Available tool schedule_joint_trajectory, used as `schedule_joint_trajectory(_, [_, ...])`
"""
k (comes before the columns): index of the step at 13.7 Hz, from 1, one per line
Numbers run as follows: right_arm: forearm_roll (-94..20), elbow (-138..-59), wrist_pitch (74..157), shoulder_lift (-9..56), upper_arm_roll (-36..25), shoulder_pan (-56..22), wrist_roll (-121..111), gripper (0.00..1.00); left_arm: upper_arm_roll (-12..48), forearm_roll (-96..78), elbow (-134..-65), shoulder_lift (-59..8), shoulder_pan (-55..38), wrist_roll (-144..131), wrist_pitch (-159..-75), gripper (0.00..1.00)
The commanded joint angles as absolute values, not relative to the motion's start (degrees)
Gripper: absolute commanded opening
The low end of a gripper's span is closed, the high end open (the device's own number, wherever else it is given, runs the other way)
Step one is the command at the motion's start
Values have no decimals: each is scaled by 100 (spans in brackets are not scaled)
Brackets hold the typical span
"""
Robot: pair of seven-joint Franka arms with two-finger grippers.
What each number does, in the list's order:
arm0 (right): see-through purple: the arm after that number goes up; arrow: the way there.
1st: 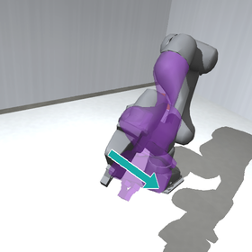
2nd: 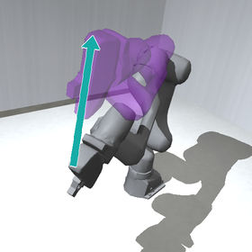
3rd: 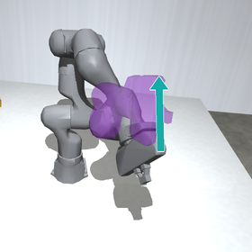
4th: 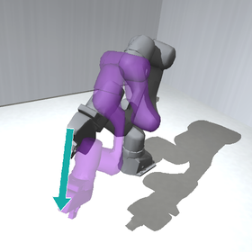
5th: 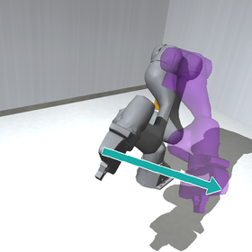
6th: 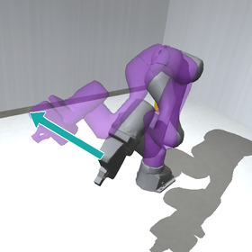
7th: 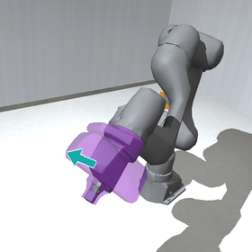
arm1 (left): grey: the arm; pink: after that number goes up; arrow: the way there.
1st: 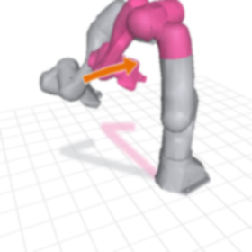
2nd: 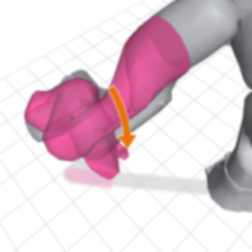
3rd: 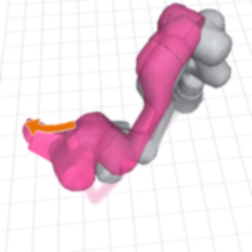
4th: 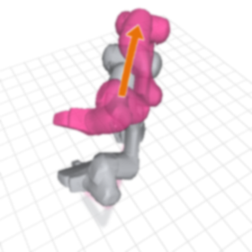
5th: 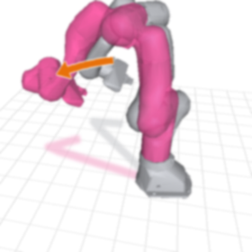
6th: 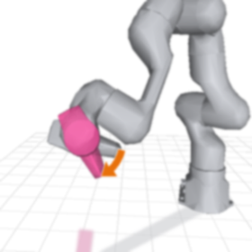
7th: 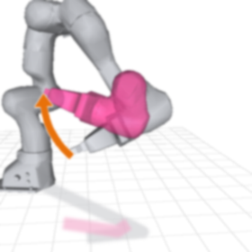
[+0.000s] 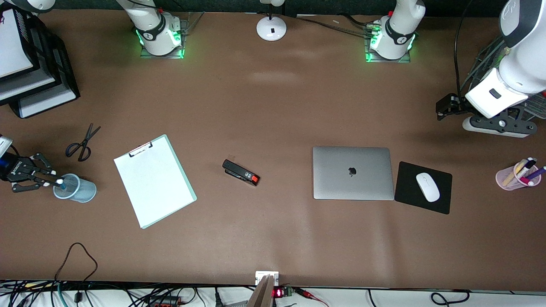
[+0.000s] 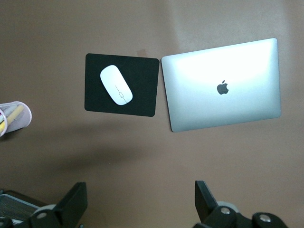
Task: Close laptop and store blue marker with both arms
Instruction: 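Lower the blue marker into the light-blue pen cup with the right gripper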
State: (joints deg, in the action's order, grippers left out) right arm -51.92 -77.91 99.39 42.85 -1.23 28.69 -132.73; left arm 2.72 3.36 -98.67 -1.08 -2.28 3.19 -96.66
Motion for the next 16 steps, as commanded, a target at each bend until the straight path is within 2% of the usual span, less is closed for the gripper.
schedule_joint_trajectory(1, [-5370,-7594,9817,4517,-35,2953,-13351,7,229,334,-9853,-61,-281,440,-9606,100])
schedule_joint_trajectory(16, [-5520,-7480,9818,5053,-44,3155,-13359,7,378,352,-9835,-105,-299,343,-9633,100])
